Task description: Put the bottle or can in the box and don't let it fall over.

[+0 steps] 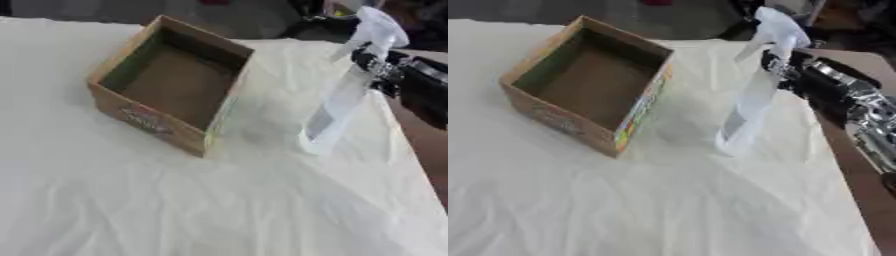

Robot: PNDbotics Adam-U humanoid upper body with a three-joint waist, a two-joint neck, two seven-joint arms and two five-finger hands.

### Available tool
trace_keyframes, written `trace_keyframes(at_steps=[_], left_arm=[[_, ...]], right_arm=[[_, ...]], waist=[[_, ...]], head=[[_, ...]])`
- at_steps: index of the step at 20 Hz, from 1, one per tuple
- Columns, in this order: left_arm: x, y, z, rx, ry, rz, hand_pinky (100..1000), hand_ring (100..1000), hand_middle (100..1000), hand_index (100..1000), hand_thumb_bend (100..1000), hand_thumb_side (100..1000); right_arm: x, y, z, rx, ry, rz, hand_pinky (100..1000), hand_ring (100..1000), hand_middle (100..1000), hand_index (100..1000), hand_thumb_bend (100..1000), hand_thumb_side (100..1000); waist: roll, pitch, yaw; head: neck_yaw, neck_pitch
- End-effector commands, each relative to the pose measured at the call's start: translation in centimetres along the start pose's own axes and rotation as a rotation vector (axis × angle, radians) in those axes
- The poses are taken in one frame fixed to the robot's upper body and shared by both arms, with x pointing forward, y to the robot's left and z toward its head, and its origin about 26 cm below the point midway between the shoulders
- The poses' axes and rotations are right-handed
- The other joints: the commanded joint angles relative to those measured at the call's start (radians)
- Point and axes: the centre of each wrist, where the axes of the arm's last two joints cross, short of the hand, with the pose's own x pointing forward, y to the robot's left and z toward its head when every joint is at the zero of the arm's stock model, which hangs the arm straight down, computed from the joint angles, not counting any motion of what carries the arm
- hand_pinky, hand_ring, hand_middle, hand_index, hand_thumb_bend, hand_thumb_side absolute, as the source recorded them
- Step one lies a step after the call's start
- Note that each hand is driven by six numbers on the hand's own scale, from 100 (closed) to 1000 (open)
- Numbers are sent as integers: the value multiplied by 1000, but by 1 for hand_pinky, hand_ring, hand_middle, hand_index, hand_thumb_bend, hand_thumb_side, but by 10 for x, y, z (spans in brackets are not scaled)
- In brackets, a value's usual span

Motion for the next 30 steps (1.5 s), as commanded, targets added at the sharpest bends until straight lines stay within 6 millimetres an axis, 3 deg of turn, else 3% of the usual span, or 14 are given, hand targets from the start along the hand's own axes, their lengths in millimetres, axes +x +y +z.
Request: trace_keyframes(at_steps=[1, 7, 15, 30], left_arm=[[10, -3, -5, -23, -38, 0, 1000, 1000, 1000, 739, 370, 612], [9, -3, -5, -23, -38, 2, 1000, 1000, 1000, 739, 370, 611], [9, -3, -4, -24, -37, 5, 1000, 1000, 1000, 739, 370, 611], [9, -4, -4, -23, -36, 10, 1000, 1000, 1000, 739, 368, 613]], right_arm=[[8, -3, -1, 5, -19, -4, 1000, 1000, 1000, 947, 100, 721], [10, 6, -10, 39, -39, -45, 1000, 1000, 1000, 936, 100, 714], [7, 14, -19, 21, -45, -51, 1000, 1000, 1000, 908, 100, 640], [-2, 27, -33, 18, -26, -88, 1000, 1000, 1000, 892, 100, 670]], waist=[[5, -17, 1], [8, -18, 0], [10, -18, 1], [16, -14, 4]], head=[[-3, 2], [-8, -3], [-44, -9], [-52, -17]])
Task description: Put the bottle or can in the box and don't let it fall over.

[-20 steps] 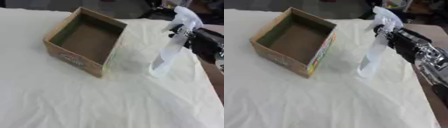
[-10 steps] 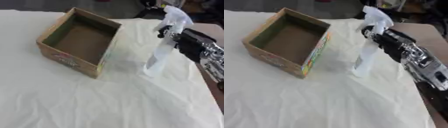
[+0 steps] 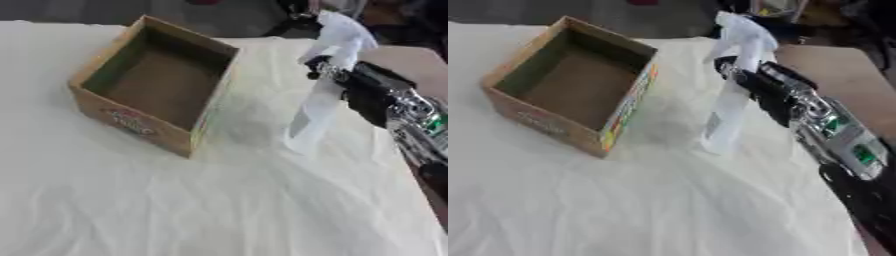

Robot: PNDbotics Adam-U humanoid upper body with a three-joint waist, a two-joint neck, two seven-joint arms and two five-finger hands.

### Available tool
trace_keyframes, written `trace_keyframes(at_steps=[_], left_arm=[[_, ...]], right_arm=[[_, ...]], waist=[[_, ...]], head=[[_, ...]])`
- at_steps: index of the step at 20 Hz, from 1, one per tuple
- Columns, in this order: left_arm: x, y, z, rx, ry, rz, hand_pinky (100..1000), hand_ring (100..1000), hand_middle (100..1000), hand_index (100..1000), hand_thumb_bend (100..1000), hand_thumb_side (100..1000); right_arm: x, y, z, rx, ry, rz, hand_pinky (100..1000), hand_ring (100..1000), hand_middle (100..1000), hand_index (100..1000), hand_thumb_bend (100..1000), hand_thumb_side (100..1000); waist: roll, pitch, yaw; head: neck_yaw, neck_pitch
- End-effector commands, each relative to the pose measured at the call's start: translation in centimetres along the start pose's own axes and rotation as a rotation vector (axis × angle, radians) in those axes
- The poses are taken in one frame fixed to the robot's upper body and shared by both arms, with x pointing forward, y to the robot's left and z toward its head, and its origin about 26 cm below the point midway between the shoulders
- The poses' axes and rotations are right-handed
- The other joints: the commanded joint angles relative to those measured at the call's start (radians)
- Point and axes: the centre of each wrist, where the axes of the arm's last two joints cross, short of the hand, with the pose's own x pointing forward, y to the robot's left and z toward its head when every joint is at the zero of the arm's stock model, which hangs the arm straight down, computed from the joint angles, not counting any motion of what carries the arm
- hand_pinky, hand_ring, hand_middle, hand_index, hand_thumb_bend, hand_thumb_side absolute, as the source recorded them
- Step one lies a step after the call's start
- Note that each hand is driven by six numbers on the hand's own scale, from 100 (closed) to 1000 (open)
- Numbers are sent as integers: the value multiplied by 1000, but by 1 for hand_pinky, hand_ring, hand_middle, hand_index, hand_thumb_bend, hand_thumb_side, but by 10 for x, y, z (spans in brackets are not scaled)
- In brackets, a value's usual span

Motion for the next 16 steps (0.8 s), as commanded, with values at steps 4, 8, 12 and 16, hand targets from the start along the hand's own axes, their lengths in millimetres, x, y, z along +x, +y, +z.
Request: trace_keyframes(at_steps=[4, 8, 12, 16], left_arm=[[9, -4, -4, -21, -34, 5, 1000, 1000, 1000, 739, 368, 613], [8, -4, -4, -22, -33, 5, 1000, 1000, 1000, 739, 368, 613], [8, -3, -3, -23, -31, 6, 1000, 1000, 1000, 739, 367, 614], [8, -3, -3, -23, -31, 6, 1000, 1000, 1000, 739, 366, 614]], right_arm=[[3, -2, -6, -21, -15, 9, 1000, 1000, 1000, 889, 100, 649], [-1, -1, -10, -59, -20, -4, 1000, 1000, 1000, 871, 100, 603], [-8, 3, -14, -88, -18, -34, 1000, 1000, 1000, 865, 100, 602], [-13, 6, -16, -98, -11, -50, 1000, 1000, 1000, 864, 100, 605]], waist=[[8, -14, 0], [10, -14, 0], [12, -14, -1], [12, -14, -1]], head=[[-4, -16], [-4, -22], [-5, -27], [-4, -28]])
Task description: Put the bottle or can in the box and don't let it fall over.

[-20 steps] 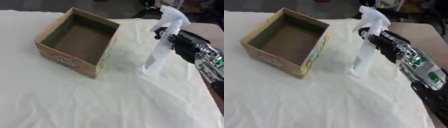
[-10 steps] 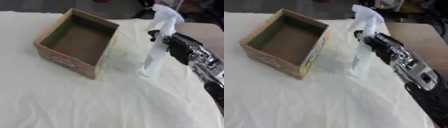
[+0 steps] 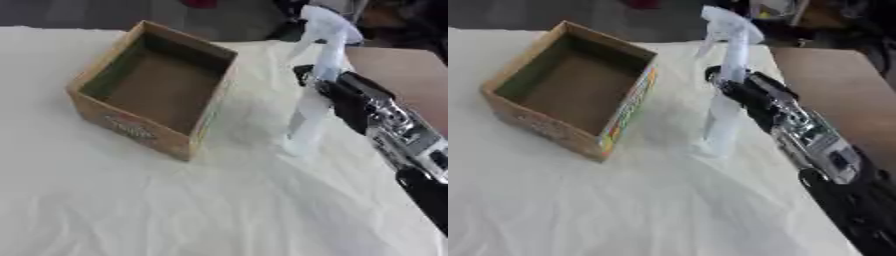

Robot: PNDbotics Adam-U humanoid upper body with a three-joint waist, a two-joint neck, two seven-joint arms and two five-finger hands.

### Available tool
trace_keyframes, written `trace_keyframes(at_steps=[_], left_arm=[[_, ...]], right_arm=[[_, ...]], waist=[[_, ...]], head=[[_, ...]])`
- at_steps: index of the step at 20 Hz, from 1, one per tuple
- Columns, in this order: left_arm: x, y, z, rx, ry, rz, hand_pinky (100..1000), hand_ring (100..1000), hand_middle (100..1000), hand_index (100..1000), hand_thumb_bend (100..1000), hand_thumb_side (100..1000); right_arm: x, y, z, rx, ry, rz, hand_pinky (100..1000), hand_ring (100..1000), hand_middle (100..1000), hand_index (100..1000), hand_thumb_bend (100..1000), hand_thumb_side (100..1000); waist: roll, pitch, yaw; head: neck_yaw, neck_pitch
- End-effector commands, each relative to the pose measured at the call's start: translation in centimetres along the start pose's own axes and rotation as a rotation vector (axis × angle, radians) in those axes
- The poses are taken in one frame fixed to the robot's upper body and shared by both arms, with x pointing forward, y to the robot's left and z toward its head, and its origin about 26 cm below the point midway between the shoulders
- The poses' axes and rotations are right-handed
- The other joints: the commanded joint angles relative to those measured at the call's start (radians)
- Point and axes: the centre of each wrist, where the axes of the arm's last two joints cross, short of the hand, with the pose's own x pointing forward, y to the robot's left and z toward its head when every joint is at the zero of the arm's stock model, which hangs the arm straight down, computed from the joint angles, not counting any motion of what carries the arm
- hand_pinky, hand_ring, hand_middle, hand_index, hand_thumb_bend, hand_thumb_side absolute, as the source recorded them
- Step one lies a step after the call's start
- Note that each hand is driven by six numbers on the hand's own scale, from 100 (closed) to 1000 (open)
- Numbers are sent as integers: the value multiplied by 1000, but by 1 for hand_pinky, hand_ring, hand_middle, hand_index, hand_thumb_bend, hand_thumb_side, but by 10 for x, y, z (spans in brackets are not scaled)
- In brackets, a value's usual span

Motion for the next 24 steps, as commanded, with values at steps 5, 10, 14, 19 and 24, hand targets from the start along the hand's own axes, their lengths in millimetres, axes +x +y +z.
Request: trace_keyframes(at_steps=[5, 10, 14, 19, 24], left_arm=[[8, -3, -3, -22, -31, -2, 1000, 1000, 1000, 739, 366, 615], [8, -2, -3, -22, -31, -4, 1000, 1000, 1000, 739, 365, 615], [9, -2, -3, -21, -31, -6, 1000, 1000, 1000, 739, 365, 616], [9, -1, -3, -23, -30, -11, 1000, 1000, 1000, 739, 369, 619], [9, -1, -3, -25, -31, -12, 1000, 1000, 1000, 739, 363, 617]], right_arm=[[0, -4, -1, -39, -3, 20, 1000, 1000, 1000, 859, 100, 553], [-7, 0, -1, -34, 25, 14, 1000, 1000, 1000, 851, 100, 577], [-13, 4, 1, -29, 40, 17, 1000, 1000, 1000, 843, 100, 542], [-13, 11, 4, -6, 41, 26, 1000, 1000, 1000, 833, 100, 370], [-18, 19, 6, 12, 64, 32, 1000, 1000, 1000, 826, 100, 553]], waist=[[7, -17, -2], [7, -17, -4], [7, -17, -6], [6, -18, -9], [6, -18, -10]], head=[[-1, -13], [0, -11], [1, -8], [2, -6], [2, -6]])
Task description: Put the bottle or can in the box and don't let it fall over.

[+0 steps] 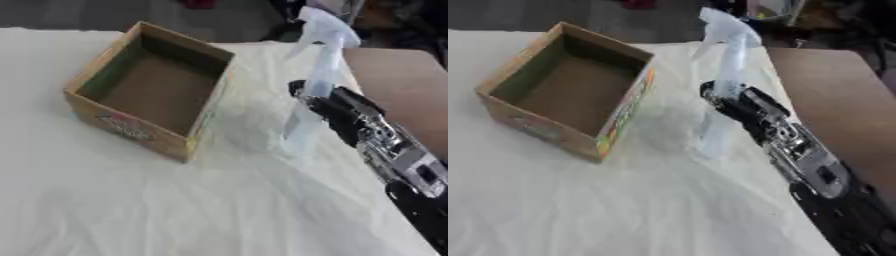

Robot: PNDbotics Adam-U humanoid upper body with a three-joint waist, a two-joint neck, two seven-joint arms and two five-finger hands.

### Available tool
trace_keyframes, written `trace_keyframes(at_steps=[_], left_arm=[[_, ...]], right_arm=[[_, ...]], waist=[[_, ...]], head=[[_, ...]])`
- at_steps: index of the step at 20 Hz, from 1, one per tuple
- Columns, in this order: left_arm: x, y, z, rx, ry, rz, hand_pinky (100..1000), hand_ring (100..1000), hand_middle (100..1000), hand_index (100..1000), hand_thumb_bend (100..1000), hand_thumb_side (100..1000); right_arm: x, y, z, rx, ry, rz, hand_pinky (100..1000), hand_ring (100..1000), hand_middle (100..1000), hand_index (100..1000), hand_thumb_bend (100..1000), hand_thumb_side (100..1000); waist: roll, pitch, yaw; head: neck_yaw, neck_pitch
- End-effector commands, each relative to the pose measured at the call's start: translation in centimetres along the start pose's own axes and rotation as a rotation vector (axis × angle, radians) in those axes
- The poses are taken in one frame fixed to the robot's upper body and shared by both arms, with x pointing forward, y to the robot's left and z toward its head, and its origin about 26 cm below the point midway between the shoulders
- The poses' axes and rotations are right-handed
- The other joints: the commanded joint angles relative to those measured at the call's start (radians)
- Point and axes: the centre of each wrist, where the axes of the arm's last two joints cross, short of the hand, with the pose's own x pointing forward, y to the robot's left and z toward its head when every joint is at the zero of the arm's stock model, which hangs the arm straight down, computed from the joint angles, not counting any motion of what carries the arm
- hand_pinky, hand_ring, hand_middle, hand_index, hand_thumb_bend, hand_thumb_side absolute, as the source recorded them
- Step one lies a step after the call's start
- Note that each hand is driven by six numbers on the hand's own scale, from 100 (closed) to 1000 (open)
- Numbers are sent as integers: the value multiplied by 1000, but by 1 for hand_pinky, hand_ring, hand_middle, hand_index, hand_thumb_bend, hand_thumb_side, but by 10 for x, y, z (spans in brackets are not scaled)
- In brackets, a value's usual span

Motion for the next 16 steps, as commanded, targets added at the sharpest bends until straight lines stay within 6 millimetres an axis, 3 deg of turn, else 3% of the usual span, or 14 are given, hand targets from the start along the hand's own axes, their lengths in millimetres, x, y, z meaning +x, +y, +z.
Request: trace_keyframes(at_steps=[1, 7, 16], left_arm=[[10, -1, -4, -24, -36, -13, 1000, 1000, 1000, 738, 363, 617], [9, -1, -4, -26, -35, -12, 1000, 1000, 1000, 738, 362, 617], [9, -2, -4, -26, -36, -9, 1000, 1000, 1000, 736, 356, 619]], right_arm=[[-1, 4, 1, 11, 17, 18, 1000, 1000, 1000, 825, 100, 548], [-7, 7, -1, 10, 37, 7, 1000, 1000, 1000, 816, 100, 511], [-13, 6, -4, -45, 53, -26, 1000, 1000, 1000, 723, 100, 255]], waist=[[6, -18, 0], [6, -18, 2], [6, -17, 6]], head=[[0, -7], [-2, -7], [-1, -6]])
